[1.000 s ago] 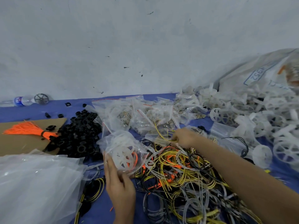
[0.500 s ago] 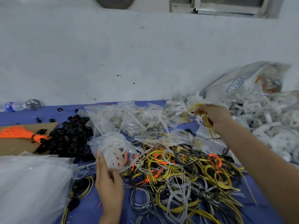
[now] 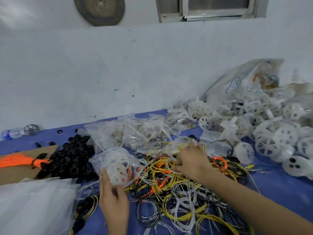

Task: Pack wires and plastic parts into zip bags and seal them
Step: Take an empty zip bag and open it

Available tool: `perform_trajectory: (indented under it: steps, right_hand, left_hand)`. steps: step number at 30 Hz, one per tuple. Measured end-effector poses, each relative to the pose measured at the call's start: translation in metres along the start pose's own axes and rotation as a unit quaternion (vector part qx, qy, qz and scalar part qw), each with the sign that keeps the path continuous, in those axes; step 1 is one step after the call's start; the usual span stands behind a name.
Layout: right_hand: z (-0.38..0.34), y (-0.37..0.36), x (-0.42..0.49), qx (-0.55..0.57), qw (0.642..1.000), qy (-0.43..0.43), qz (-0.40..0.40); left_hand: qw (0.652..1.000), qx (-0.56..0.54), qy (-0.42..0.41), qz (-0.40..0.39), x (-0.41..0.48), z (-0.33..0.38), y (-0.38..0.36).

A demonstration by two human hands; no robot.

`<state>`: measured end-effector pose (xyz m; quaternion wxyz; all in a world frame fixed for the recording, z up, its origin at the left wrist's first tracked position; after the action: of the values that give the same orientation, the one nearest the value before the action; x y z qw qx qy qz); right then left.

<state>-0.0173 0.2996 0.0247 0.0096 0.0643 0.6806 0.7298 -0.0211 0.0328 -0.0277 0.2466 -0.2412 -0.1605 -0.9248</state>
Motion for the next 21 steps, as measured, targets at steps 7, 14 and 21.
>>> perform_trajectory:
  steps: [7, 14, 21]
  right_hand:
    - [0.005, -0.001, 0.025, 0.147, 0.986, 0.02, -0.073]
    - [0.077, 0.065, 0.05, 0.605, 0.789, -0.091, 0.047]
    - [0.026, 0.046, 0.033, 0.845, 0.517, -0.023, -0.134]
  left_hand:
    - [0.999, -0.047, -0.009, 0.004, -0.002, 0.001, 0.004]
    - [0.998, -0.054, 0.035, 0.0, 0.001, -0.003, -0.009]
    - [0.993, -0.104, 0.058, 0.018, 0.0, -0.007, -0.008]
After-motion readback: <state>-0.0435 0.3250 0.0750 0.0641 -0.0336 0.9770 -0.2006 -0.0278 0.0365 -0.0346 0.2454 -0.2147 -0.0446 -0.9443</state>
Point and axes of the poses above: each hand's wrist, its own x-axis towards the middle knuckle, its own y-axis out of the back of the hand, z = x × y, the point moved 10 cm from there along x, towards the middle knuckle, and after that the axes turned 7 degrees about -x, right-handed, at the moved point
